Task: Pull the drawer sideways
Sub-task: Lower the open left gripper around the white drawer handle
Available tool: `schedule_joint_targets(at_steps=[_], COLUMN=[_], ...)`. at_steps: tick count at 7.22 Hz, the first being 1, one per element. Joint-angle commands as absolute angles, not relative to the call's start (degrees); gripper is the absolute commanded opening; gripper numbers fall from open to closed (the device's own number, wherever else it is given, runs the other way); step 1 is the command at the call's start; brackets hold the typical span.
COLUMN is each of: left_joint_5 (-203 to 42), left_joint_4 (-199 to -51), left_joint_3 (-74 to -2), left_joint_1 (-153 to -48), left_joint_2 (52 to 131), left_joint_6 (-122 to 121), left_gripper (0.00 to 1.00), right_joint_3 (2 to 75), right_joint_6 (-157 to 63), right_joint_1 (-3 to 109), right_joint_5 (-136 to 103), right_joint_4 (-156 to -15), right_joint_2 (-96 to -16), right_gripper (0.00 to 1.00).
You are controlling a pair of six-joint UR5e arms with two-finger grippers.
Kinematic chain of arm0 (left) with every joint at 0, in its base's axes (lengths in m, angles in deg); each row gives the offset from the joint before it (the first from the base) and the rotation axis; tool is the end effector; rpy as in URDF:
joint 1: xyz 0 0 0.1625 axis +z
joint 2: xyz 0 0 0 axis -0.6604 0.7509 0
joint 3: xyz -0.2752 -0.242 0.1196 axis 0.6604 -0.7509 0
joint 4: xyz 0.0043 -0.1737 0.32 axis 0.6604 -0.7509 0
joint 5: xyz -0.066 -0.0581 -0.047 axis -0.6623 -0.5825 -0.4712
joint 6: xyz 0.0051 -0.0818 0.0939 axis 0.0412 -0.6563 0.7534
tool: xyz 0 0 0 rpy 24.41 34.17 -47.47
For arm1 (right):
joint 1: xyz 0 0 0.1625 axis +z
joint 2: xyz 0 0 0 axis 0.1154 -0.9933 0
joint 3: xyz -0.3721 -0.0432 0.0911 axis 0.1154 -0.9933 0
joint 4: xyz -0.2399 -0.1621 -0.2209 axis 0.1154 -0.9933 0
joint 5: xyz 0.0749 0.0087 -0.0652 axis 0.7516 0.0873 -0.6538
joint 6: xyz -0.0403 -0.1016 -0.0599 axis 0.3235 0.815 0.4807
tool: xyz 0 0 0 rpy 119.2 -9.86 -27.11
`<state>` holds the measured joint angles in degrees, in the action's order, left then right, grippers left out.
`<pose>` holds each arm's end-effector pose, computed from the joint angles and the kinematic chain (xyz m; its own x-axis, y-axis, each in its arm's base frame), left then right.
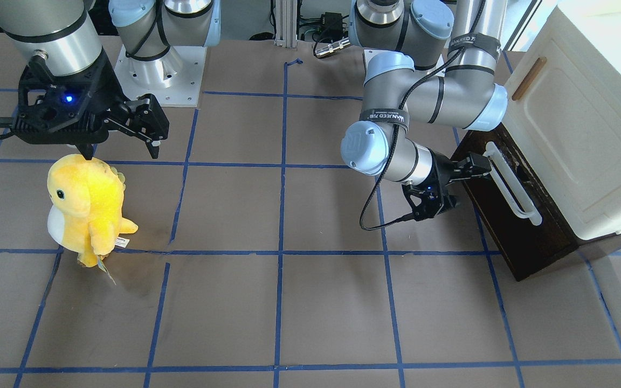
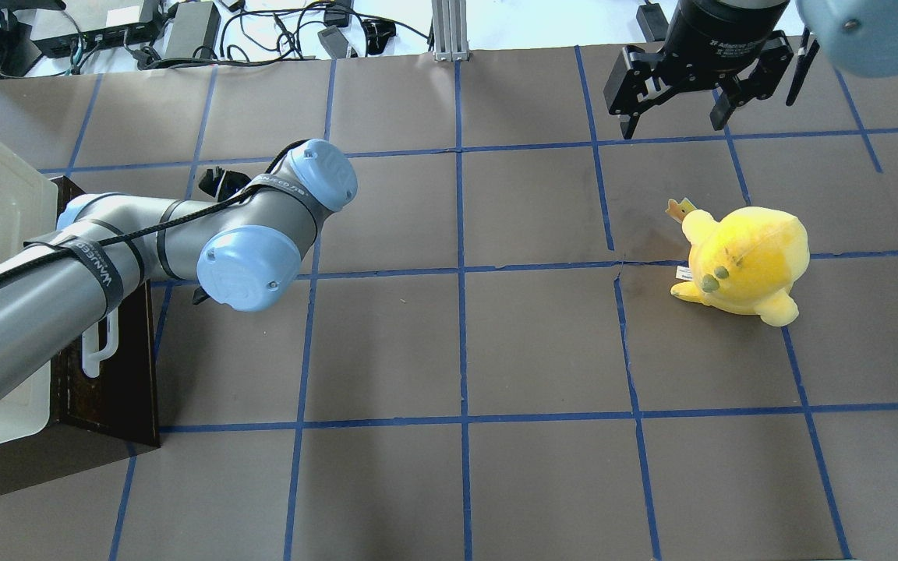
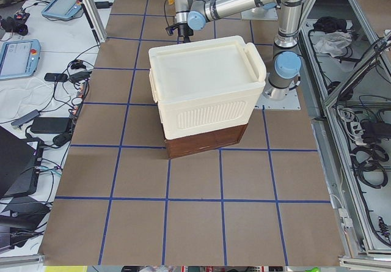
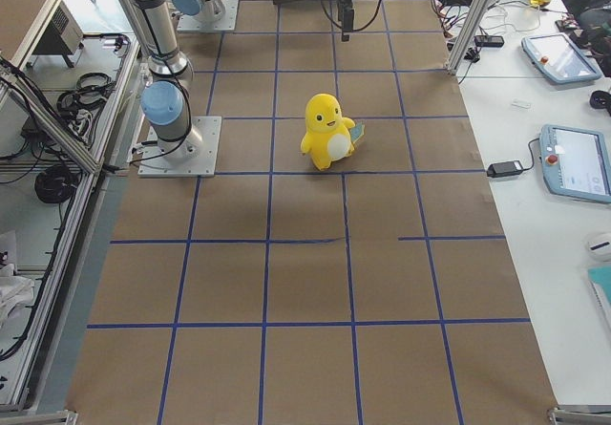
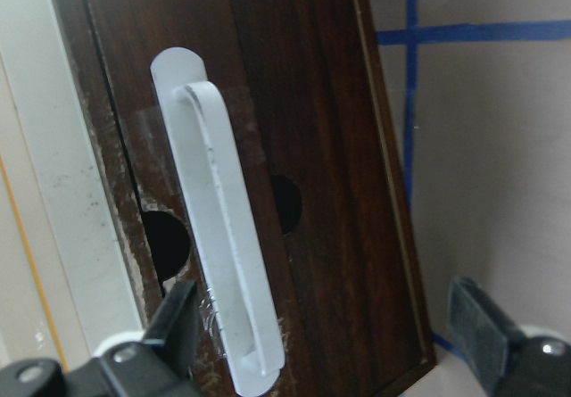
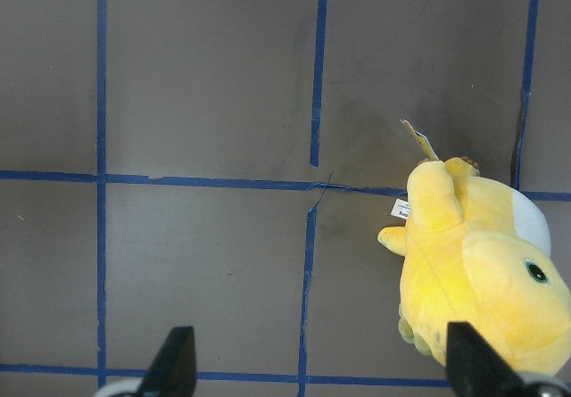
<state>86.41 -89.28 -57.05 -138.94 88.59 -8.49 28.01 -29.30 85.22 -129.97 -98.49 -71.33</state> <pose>-0.0891 -0.4320 0.2219 -0.5235 0.0627 -0.8497 -0.0932 0.9871 0.1302 0.1474 -0.4730 0.4423 -0.9985 -0.0532 0.0103 -0.0537 0.9975 -0.0458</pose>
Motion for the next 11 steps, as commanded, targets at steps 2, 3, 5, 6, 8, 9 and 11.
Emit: schedule_joint_targets(at_steps=[2,3,5,6,8,9,11], left_joint_5=[88.72,89.07,95.80,96.10,96.54,97.16,97.25], left_joint_4=[-91.09,-91.09,-90.82,-90.82,-90.65,-90.56,-90.47], left_joint_3=[-57.76,-58.10,-57.58,-57.67,-57.58,-57.58,-57.58], left_joint_1=[-135.73,-135.73,-135.73,-135.64,-135.55,-135.20,-135.29], left_joint_2=[89.77,90.20,90.73,91.43,92.49,92.67,92.67], left_joint_6=[-7.97,-8.32,-7.88,-7.88,-7.79,-7.88,-7.88], left_gripper=[1.00,1.00,0.97,0.97,0.95,0.93,0.90], right_joint_3=[28.01,28.01,28.01,28.01,28.01,28.01,28.01], right_joint_6=[-29.30,-29.30,-29.30,-29.30,-29.30,-29.30,-29.30], right_joint_1=[85.22,85.22,85.22,85.22,85.22,85.22,85.22], right_joint_5=[-129.97,-129.97,-129.97,-129.97,-129.97,-129.97,-129.97], right_joint_4=[-98.49,-98.49,-98.49,-98.49,-98.49,-98.49,-98.49], right_joint_2=[-71.33,-71.33,-71.33,-71.33,-71.33,-71.33,-71.33], right_gripper=[1.00,1.00,1.00,1.00,1.00,1.00,1.00])
